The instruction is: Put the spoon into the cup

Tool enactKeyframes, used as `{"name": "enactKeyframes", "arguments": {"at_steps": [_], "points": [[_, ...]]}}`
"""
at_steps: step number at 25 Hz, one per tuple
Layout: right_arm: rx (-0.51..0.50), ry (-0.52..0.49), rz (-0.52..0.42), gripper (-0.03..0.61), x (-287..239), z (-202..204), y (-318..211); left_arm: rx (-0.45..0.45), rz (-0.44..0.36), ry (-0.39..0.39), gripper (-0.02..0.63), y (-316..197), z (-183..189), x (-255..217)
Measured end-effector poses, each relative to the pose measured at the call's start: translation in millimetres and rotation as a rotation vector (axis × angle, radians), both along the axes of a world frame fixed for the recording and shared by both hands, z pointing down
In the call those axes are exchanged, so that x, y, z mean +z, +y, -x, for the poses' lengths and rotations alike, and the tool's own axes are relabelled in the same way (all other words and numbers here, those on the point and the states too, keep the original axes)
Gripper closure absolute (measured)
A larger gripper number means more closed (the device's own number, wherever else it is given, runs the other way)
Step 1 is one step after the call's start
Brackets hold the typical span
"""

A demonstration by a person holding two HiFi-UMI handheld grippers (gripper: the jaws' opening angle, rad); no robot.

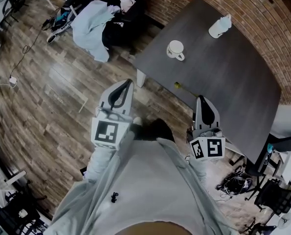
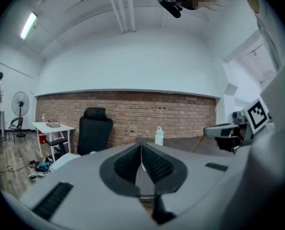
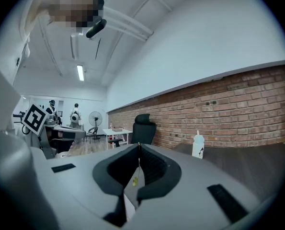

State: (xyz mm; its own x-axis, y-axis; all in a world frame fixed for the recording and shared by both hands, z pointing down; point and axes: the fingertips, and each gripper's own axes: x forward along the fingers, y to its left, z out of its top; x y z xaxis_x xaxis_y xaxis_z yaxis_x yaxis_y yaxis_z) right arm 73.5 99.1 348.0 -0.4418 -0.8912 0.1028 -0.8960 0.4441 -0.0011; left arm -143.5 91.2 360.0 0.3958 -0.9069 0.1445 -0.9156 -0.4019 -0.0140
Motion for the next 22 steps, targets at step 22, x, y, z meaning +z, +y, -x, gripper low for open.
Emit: {"name": "enactKeyframes", "arguments": {"at_steps": [22], "points": [[-0.008, -0.042, 0.022, 0.558, -0.5, -34.7, -195.7, 0.030, 0.052, 0.006, 0.591, -201.2, -50.8, -3.8]]}}
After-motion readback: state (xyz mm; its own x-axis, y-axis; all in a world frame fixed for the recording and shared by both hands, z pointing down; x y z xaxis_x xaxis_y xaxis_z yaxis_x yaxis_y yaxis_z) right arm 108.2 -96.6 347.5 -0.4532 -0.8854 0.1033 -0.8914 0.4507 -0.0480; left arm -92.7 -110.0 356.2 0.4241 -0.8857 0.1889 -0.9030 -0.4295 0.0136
